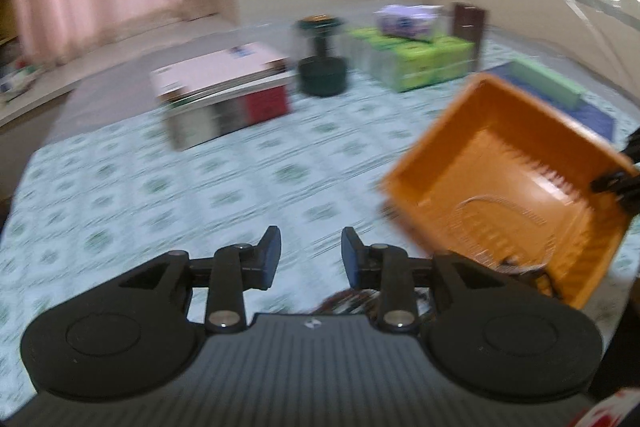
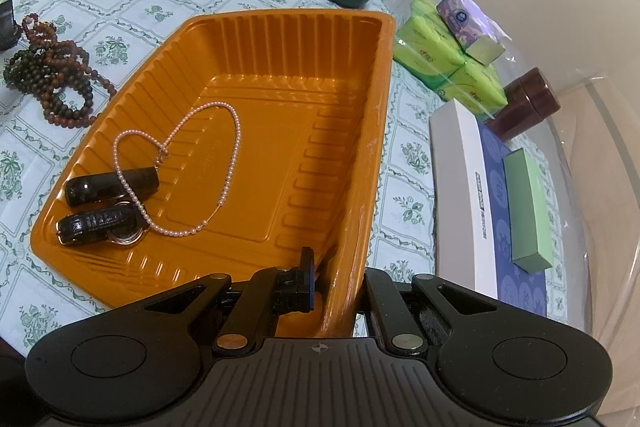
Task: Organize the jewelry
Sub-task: 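Move the left gripper back to the black watch in the pile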
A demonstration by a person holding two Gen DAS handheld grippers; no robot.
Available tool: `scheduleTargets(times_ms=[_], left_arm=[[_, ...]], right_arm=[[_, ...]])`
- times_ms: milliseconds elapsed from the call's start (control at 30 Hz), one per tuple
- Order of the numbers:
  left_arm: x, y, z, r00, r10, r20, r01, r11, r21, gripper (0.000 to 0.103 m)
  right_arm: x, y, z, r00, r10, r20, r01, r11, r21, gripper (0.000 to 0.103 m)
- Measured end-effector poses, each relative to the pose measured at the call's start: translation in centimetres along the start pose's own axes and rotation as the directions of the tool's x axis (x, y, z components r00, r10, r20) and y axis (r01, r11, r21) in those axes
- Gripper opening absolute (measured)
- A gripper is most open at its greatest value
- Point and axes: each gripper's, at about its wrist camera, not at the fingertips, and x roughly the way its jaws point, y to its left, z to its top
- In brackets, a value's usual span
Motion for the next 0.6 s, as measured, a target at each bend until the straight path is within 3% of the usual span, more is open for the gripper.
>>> scheduleTargets(times_ms=[300,433,600], left_arm=[[-1.9,4.9,-7.9,0.983,0.172,-0.07,-0.177,0.981,-0.08,0.031],[-1.8,4.3,-10.9,0.979,0.182,-0.09,-0.191,0.977,-0.1,0.031],[-0.8,2.2,-12.7,0.984,0.149,-0.096,-0.158,0.983,-0.095,0.031]], right_arm=[[0.1,0.1,0.0,1.0,-0.004,-0.004,0.004,1.0,-0.001,0.006],[0.2,0.0,0.0,1.0,-0.006,-0.006,0.005,1.0,-0.001,0.006],[0.2,0.1,-0.1,1.0,-0.007,-0.009,0.007,1.0,-0.002,0.006]])
